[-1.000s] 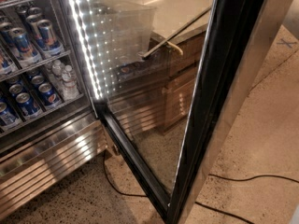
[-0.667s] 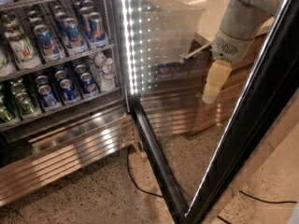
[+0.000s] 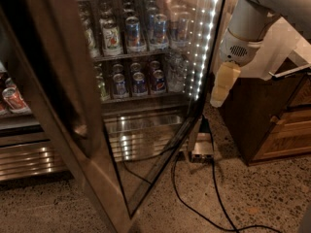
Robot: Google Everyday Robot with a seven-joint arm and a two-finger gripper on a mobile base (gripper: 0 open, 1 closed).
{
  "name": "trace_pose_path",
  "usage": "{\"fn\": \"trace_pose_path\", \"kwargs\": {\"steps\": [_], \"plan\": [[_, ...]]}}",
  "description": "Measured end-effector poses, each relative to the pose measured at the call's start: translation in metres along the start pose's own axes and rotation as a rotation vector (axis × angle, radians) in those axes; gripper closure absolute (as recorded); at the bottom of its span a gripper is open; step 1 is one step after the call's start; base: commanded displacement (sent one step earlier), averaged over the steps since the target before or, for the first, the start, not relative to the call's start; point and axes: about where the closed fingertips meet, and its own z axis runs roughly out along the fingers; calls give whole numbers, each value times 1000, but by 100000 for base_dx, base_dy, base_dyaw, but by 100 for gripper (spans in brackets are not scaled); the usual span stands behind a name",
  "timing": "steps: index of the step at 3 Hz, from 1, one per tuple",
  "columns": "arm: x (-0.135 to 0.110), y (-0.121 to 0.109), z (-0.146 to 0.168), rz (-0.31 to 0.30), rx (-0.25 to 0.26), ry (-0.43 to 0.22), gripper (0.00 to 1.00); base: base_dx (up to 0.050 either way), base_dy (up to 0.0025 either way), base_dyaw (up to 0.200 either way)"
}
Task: Close right fridge door
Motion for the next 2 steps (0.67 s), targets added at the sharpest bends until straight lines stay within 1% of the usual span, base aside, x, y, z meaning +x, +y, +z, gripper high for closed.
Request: {"fn": "trace_pose_path", "kwargs": {"steps": [2], "plan": [[0,0,0,0,0,0,0,-21,24,18669]]}}
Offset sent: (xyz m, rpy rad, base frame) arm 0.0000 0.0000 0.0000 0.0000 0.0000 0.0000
